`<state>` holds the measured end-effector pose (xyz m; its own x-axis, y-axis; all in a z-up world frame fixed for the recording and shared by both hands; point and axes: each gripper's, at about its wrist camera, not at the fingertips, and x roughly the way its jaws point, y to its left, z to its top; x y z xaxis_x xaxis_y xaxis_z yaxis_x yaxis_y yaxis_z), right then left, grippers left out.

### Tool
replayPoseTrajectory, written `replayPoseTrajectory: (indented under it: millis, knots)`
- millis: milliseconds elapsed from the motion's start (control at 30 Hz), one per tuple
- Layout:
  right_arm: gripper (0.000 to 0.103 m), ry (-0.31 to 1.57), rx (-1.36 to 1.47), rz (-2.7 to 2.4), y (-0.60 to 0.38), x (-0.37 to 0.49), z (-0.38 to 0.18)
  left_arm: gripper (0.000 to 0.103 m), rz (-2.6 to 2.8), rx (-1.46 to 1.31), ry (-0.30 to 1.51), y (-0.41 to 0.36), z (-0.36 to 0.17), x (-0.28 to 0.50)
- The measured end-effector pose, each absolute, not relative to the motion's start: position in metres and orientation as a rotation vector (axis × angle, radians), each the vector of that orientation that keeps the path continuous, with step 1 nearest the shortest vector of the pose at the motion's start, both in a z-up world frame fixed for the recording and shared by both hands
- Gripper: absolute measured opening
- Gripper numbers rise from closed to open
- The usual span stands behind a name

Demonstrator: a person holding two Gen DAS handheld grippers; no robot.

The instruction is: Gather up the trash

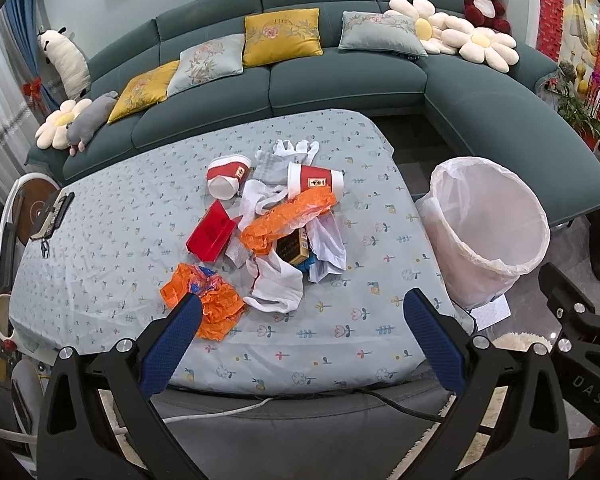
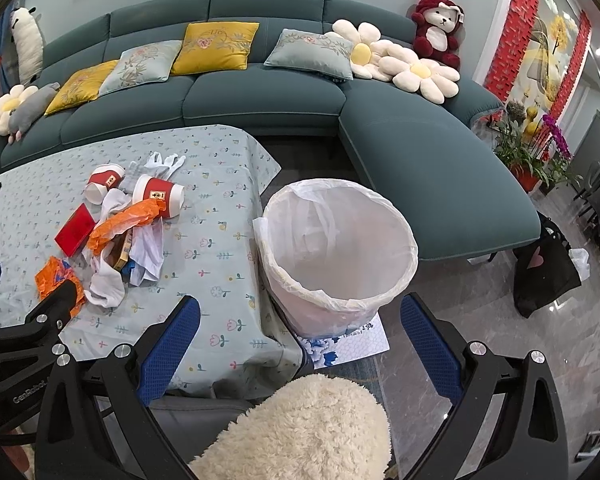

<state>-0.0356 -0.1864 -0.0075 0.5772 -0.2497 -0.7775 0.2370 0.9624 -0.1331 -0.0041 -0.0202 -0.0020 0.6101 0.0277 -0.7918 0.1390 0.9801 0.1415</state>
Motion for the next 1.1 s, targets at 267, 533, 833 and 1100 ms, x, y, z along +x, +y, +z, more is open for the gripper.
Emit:
replayPoseTrajectory:
  millis: [267,533,833,1100]
  knots:
    - [0.096,0.911,-0.016,-0.286,-0.1864,-0.0354,-0.0073,0.096,-0.059,0.203,0.909,-0.0204,-0.0012,-0.0028]
    - [0.096,0.909,-0.019,-0.286,-0.1854,-0.035,-0.0072,0.094,-0.034,0.176,0.927,-0.0144,-0.0047,-0.0015]
    - [0.096,0.909,-0.021,-0.285,-0.1847,-0.0346,-0.0071,0.092,-0.052,0.167,0.915,-0.0133,-0.004,-0.0017]
    - [0.096,0.909,-0.02,-0.286,-0.1846,-0.0346,-0.0071,0.092,-0.067,0.181,0.88,-0.0171,-0.0032,-0.0049]
